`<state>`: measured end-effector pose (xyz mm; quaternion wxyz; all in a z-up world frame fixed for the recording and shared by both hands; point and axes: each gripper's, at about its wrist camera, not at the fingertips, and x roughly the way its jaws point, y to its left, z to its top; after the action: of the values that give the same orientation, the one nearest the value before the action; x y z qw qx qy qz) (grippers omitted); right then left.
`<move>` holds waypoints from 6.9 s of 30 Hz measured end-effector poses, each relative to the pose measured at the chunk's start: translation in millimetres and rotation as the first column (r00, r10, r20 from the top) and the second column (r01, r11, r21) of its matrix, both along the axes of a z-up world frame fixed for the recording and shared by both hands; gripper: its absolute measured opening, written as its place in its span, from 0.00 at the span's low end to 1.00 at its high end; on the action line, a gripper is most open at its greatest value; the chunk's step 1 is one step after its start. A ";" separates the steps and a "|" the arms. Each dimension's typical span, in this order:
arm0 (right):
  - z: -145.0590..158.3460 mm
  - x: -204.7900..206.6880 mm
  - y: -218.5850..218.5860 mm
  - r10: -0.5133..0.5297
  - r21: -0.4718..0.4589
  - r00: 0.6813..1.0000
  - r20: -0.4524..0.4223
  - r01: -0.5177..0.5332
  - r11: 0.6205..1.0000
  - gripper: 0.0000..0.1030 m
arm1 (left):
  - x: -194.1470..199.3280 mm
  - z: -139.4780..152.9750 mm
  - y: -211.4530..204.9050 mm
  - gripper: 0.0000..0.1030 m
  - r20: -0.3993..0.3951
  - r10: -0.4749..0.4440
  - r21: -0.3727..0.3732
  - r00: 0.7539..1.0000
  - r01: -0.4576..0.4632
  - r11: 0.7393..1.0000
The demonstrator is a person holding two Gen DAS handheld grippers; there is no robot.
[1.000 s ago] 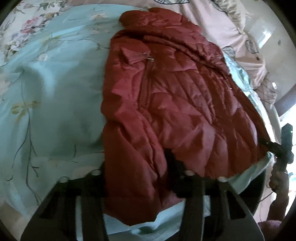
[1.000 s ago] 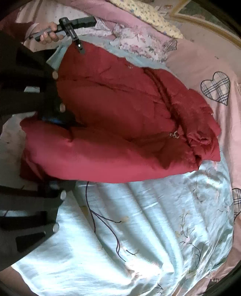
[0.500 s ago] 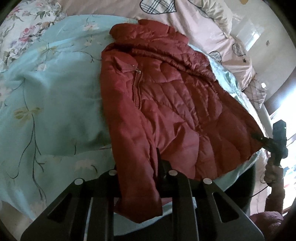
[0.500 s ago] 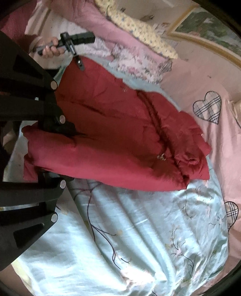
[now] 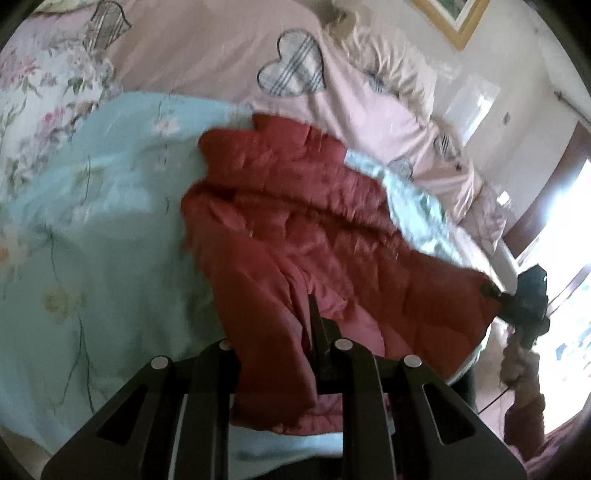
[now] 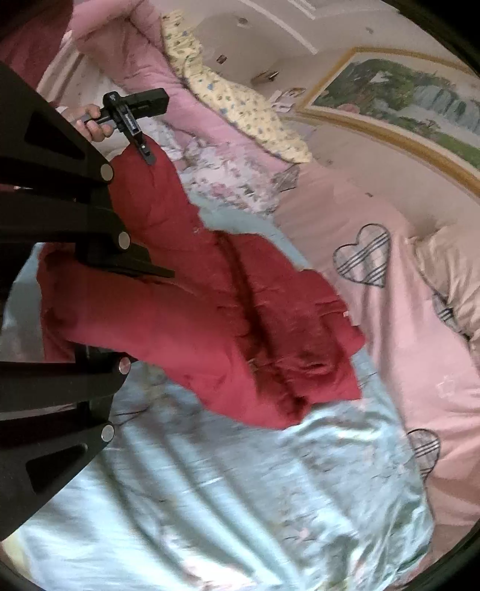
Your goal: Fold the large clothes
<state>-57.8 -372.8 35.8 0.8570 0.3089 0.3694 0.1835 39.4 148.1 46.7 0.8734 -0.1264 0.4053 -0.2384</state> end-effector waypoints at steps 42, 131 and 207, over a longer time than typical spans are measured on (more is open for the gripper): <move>10.5 218.1 -25.6 -0.256 -0.033 0.961 0.104 0.261 0.965 0.22 | 218.1 24.0 -41.6 0.16 0.069 0.200 0.047 0.977 -0.203 0.978; -86.0 399.2 20.9 -0.183 -0.485 0.981 -0.067 0.129 0.865 0.75 | 341.8 -81.5 -107.2 0.47 0.025 0.223 0.289 0.975 -0.221 0.932; -126.7 329.4 -53.5 -0.087 0.119 0.962 -0.258 0.121 0.986 0.69 | 314.9 -116.9 -24.1 0.68 -0.206 0.110 -0.237 0.972 -0.158 0.959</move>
<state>271.7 -426.3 -90.9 0.7890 0.4053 0.4454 0.1219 354.4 124.0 -70.2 0.8216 -0.2858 0.4441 -0.2147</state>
